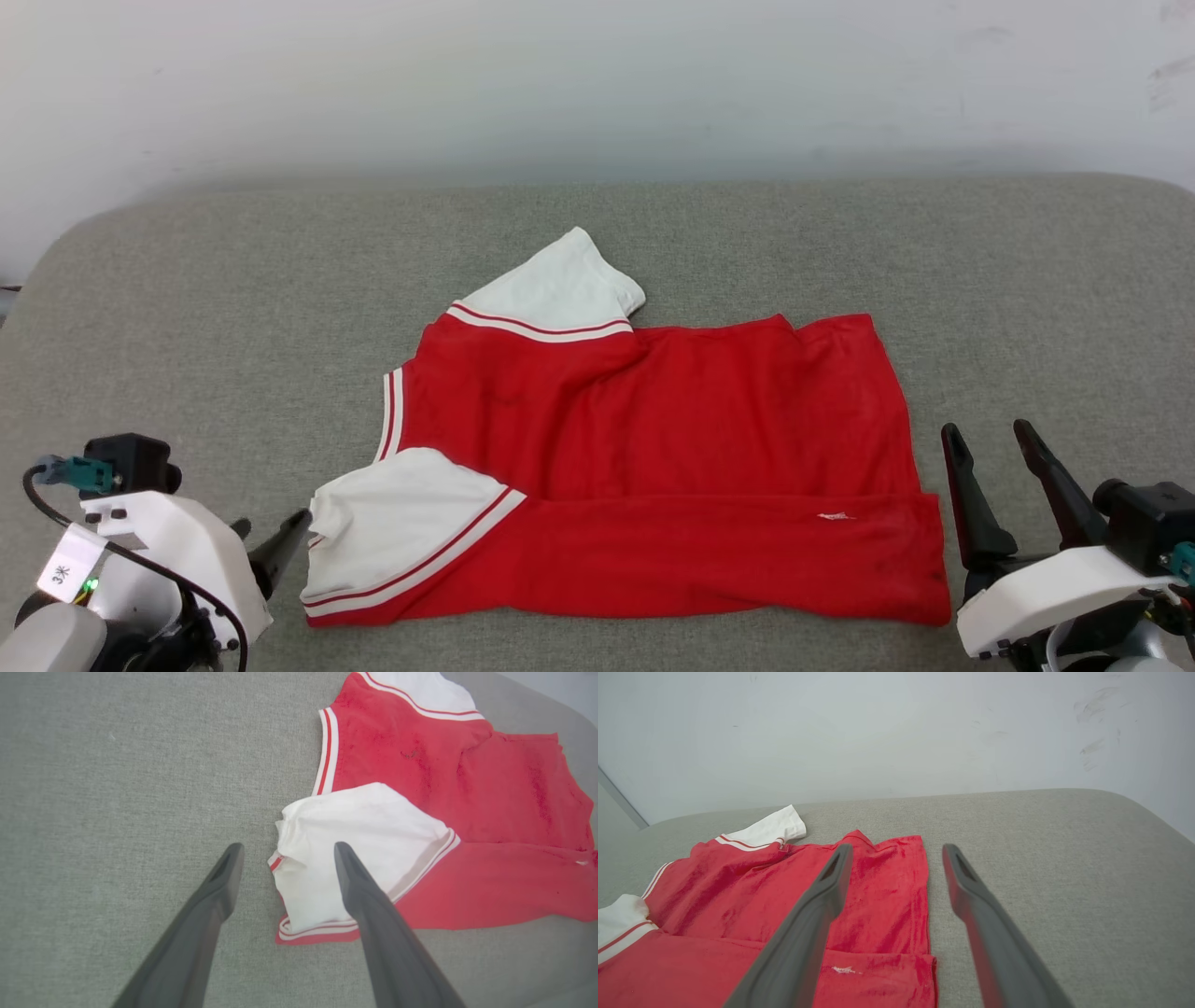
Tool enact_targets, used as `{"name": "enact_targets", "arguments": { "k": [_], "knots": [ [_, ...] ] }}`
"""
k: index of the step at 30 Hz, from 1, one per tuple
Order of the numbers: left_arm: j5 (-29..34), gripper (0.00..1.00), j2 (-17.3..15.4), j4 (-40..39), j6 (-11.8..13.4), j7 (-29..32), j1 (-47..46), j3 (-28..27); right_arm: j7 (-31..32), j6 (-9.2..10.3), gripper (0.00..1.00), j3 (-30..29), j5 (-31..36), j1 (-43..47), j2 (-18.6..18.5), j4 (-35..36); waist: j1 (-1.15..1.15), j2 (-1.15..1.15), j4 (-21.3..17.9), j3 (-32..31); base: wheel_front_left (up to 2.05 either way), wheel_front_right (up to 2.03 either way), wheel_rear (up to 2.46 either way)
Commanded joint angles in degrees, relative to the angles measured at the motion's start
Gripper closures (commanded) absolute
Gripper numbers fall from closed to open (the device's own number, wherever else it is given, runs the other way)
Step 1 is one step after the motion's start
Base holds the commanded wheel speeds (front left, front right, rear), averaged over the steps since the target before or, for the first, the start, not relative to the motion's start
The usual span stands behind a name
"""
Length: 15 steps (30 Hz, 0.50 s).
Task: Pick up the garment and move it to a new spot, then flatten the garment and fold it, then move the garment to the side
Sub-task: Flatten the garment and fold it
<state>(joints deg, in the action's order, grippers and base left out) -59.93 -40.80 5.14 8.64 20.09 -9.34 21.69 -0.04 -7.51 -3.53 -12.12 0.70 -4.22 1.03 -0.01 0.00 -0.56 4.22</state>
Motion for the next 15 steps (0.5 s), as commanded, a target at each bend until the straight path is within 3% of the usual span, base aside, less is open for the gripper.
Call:
{"name": "enact_targets", "arguments": {
  "k": [1,7,15],
  "knots": [
    [-1.4,0.00,-0.9,-0.7,1.0,3.3,1.2,0.6,0.2,0.05,0.00,0.0,0.0,0.5,0.6,0.9,0.01,0.00,-0.6,1.0,0.00,0.00,0.00],
    [-4.4,0.00,-0.6,0.1,3.1,8.7,2.7,1.5,0.1,0.05,0.00,0.0,-0.6,-0.7,1.1,1.1,0.01,0.00,-2.1,3.3,0.00,0.00,0.00],
    [-5.2,0.00,2.6,4.0,1.5,9.3,1.9,3.5,0.7,0.05,0.00,-0.7,-1.6,-2.2,1.4,-0.1,0.01,0.00,-2.9,6.7,0.00,0.00,0.00]
  ]
}}
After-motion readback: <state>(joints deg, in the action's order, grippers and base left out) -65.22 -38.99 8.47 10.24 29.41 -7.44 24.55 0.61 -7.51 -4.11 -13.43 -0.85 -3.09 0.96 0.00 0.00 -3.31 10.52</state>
